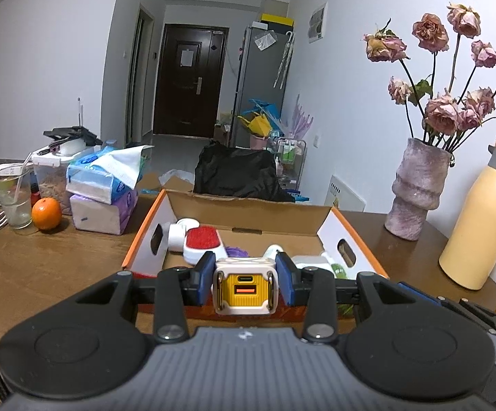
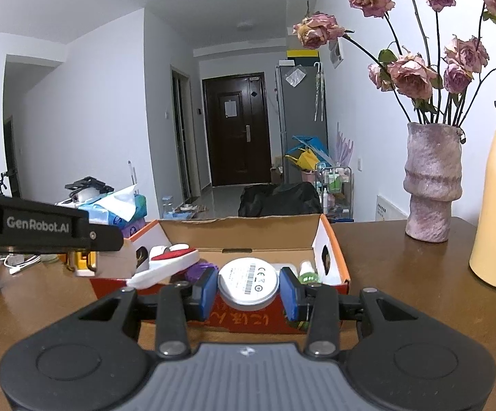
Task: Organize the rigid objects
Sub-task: 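Carry the charger cube and round tin in both tools over the box, then lower the cube and tin into the box and open both tools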
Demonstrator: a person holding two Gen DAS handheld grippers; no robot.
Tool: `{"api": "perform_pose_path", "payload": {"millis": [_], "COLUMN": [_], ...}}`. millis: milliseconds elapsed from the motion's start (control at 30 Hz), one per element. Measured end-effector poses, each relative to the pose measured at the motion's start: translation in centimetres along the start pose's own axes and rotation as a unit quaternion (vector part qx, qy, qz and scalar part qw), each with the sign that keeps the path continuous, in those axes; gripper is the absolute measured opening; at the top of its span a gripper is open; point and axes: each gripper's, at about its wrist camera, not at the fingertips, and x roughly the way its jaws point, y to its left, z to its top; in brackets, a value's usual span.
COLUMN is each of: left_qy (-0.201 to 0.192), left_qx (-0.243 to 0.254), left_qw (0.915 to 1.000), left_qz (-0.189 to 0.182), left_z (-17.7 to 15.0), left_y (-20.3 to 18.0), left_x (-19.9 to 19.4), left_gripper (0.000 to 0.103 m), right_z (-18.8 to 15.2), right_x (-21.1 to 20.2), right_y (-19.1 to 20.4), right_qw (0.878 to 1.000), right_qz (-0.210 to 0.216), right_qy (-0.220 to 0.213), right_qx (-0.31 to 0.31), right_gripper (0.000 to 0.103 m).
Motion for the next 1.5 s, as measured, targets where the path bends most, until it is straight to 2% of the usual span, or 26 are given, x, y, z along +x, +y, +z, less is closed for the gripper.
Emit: {"api": "perform_pose_path", "payload": {"millis": [567,1500], "left_qy": [-0.004,0.019], "left_qx": [-0.01,-0.008], "left_qw": [0.9999,0.999], "left_qz": [-0.003,0.04], "left_z": [2.2,4.7], "left_y": [-1.8,0.4], "left_x": [5.2,15.5], "left_gripper": [0.039,0.039], "right_z": [2.0,3.9], "right_x": [4.2,13.8], "right_y": [-2.4,-2.5], "right_qw": [1.0,1.0], "right_qz": [-0.004,-0.005], "right_qy": [-0.004,0.009], "right_qx": [0.014,0.002], "right_gripper": [0.039,0.038]}}
